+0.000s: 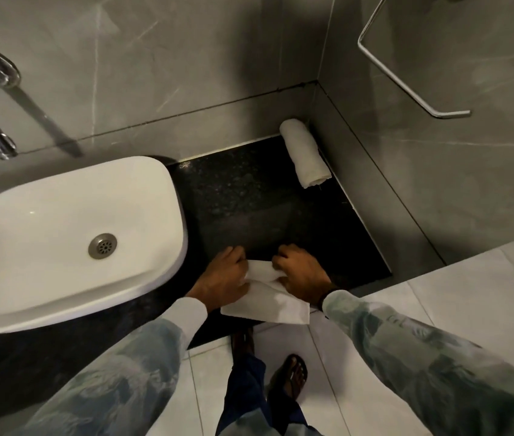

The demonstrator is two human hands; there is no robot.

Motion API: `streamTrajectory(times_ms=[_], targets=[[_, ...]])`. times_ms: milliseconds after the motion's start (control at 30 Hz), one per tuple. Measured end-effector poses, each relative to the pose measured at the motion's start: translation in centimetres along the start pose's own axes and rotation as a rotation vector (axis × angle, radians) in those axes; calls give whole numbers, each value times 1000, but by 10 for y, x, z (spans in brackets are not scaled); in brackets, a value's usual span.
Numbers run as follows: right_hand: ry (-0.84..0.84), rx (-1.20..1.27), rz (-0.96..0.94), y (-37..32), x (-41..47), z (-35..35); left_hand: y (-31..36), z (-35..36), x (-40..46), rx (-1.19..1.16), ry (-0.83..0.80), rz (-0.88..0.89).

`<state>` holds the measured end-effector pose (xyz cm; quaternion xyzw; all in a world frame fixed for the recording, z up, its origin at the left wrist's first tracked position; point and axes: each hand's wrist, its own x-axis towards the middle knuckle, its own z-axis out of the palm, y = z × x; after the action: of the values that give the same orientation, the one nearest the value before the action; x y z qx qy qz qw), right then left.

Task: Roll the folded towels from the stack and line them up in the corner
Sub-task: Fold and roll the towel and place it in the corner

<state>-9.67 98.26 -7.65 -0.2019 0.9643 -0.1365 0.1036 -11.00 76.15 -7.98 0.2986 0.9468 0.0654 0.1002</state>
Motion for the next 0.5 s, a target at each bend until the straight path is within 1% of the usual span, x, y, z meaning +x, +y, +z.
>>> streamTrajectory(times_ms=[67,167,267,333,433,500], targets=[[24,-63,-31,-1,-4,2,-4,-13,-4,-108,-36,-12],[58,-174,-79,-6,-8,5,-9,-29,1,-250,-132,-98],[53,-179,-106,-10,-13,6,-8,-31,7,-195,-273,-170],[-21,-38,-46,-9,-13,-2,-8,-28,11,-174,-304,-196],[-208,305,151,-1,-1,-25,-4,-25,11,-192,-274,-230],[-249,390,226,5,8,-31,4,-25,7,-189,-233,-247]])
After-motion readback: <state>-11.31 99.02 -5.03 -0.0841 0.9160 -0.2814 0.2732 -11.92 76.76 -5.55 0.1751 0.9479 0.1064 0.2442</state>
